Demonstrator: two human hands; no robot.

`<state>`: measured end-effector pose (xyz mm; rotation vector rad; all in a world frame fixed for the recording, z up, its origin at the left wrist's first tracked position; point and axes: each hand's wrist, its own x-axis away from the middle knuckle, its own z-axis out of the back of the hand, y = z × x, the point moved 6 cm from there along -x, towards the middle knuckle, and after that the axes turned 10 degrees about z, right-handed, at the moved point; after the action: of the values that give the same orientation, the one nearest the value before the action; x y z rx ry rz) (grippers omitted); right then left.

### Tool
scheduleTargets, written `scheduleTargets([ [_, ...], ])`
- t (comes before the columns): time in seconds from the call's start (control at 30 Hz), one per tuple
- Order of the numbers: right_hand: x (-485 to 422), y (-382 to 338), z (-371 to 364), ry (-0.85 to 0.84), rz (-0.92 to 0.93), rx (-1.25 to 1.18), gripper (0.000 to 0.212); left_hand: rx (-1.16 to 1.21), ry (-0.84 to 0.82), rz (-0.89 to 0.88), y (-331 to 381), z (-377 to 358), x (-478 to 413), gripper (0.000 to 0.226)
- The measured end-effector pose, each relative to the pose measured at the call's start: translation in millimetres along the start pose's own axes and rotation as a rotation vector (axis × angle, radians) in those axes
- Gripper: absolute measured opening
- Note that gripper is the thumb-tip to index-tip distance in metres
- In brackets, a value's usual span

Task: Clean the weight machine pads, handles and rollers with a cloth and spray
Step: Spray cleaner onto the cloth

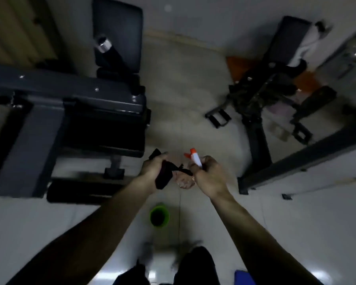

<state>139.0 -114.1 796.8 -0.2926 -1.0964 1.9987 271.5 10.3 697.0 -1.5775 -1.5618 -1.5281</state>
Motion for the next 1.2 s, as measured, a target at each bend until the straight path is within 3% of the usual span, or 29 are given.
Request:
scheduleTargets([
  [0.1,-50.8,8.4,-34.4,-0.234,0.085,0.045,0.012,0.217,0.016,-0.042,2.5,19.7,-16.7,0.054],
  [0.17,-77.6,16.2,-57.8,-0.391,0.133,0.060,0.010,0.353,0.061,-0.114,1.1,25.6,-21.8,0.051],
  [0.27,-101.6,33.1,-83.0,-0.588,0.199,0.131,0.019,0.566,0.272,-0.148,-23.1,33.8,-33.3,0.076],
  [0.37,-107.5,58.1,-92.7,-0.720,0.231,0.172,0.026,0.780,0.363,-0.114,-67.2,22.0,-49.5,0.066],
  [0.47,-103.3,92.5,-97.5,-0.819,0.219,0.216,0.026,0.949,0.289,-0.045,-111.9,4.3,-54.1,0.058],
  [0.53,-97.1,121.2,-104.0,-0.884,0.210,0.257,0.023,0.987,0.245,0.004,-145.5,-3.4,-56.9,0.040],
  [0.57,-97.0,135.3,-104.4,-0.888,0.207,0.287,0.023,0.999,0.233,0.026,-160.3,-4.7,-61.2,0.027],
  [0.63,-98.5,170.4,-113.7,-0.890,0.197,0.332,0.024,0.954,0.300,0.061,-195.4,-3.6,-80.1,0.040],
  [0.73,-101.4,229.3,-139.7,-0.880,0.189,0.373,0.025,0.879,0.371,0.082,-237.1,-0.3,-130.1,0.014],
  [0.87,-114.3,320.7,-190.2,-0.871,0.186,0.457,0.025,0.833,0.439,0.120,-293.2,2.2,-210.3,0.022],
  [0.93,-130.5,367.0,-221.6,-0.853,0.191,0.493,0.034,0.822,0.447,0.101,-312.9,8.7,-254.4,0.013],
  [1.0,-152.6,420.9,-265.0,-0.860,0.193,0.536,0.038,0.856,0.474,0.113,-337.3,25.9,-316.4,0.022],
  [1.07,-185.1,488.1,-318.7,-0.886,0.220,0.586,0.032,0.935,0.523,0.101,-366.4,43.9,-398.1,0.016],
  [1.2,-230.9,560.3,-392.2,-0.889,0.338,0.627,0.030,1.025,0.590,0.159,-400.6,75.3,-505.7,0.018],
])
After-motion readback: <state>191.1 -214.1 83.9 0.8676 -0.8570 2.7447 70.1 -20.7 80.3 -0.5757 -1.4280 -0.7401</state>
